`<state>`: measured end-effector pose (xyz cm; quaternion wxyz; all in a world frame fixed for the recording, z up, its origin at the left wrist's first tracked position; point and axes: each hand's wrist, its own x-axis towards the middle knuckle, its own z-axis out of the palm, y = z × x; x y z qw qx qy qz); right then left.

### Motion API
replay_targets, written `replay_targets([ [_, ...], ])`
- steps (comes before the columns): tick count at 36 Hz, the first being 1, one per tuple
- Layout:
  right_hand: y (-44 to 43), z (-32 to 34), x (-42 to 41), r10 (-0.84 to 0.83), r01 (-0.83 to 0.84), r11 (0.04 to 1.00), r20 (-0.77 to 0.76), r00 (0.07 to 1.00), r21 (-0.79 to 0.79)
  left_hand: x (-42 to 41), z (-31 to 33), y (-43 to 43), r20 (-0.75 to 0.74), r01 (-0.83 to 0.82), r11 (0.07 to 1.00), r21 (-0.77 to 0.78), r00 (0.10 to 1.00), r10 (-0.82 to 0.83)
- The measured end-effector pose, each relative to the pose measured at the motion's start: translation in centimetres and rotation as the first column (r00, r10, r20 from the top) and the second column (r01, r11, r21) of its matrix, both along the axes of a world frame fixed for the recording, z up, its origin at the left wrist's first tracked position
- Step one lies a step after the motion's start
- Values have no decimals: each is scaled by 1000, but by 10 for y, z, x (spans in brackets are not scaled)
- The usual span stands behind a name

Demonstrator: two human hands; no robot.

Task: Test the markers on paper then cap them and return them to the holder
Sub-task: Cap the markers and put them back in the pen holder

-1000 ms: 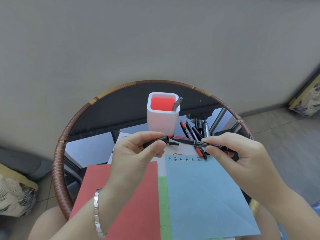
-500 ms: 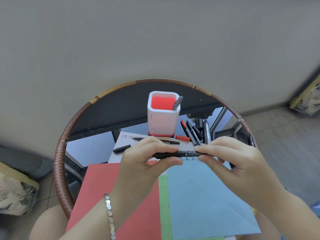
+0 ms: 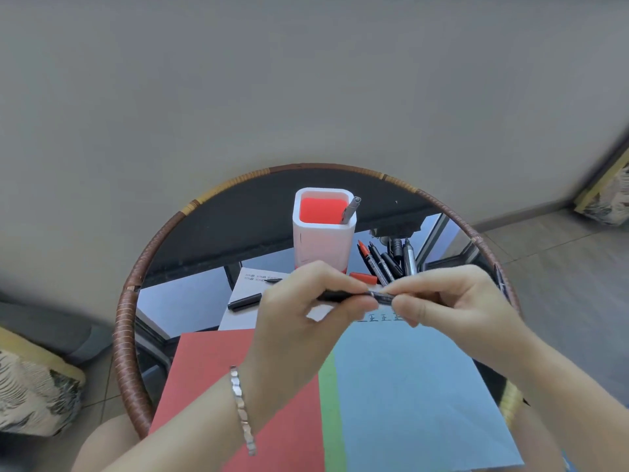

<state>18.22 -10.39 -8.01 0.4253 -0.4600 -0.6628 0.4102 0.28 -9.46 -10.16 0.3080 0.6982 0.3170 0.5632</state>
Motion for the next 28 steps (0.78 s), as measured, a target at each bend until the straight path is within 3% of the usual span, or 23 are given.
replay_targets([
  [4, 6, -10, -8, -89, 89, 996, -35, 995, 7, 14, 4, 7, 373, 90, 894, -439, 923, 91],
  [7, 7, -21, -11, -136, 135, 991, 40, 990, 19, 22, 2, 13, 453, 124, 796, -592, 868, 201],
  [9, 7, -31, -5, -183, 168, 982, 241, 953, 83, 23, 6, 15, 408, -18, 865, -502, 877, 255],
  [11, 8, -40, 9, -269, 223, 962, 412, 870, 158, 19, 14, 19, 361, -206, 940, -271, 884, 298],
  [14, 11, -51, 40, -459, 399, 887, 516, 723, 231, 11, 27, 30, 301, -396, 917, 37, 880, 368],
  [16, 15, -57, 61, -537, 513, 825, 608, 585, 235, 8, 30, 42, 179, -451, 884, 125, 887, 427],
  [20, 19, -69, 86, -436, 627, 765, 836, 334, 149, 9, 25, 69, -70, -469, 882, 43, 879, 471],
  [22, 19, -75, 89, -389, 636, 760, 880, 274, 138, 9, 19, 78, -180, -481, 877, 6, 862, 474],
  [25, 18, -83, 89, -381, 630, 765, 882, 278, 133, 8, 12, 84, -314, -475, 880, -22, 838, 445],
  [28, 19, -87, 90, -456, 641, 754, 817, 353, 144, 10, 9, 82, -383, -496, 868, 24, 797, 466],
])
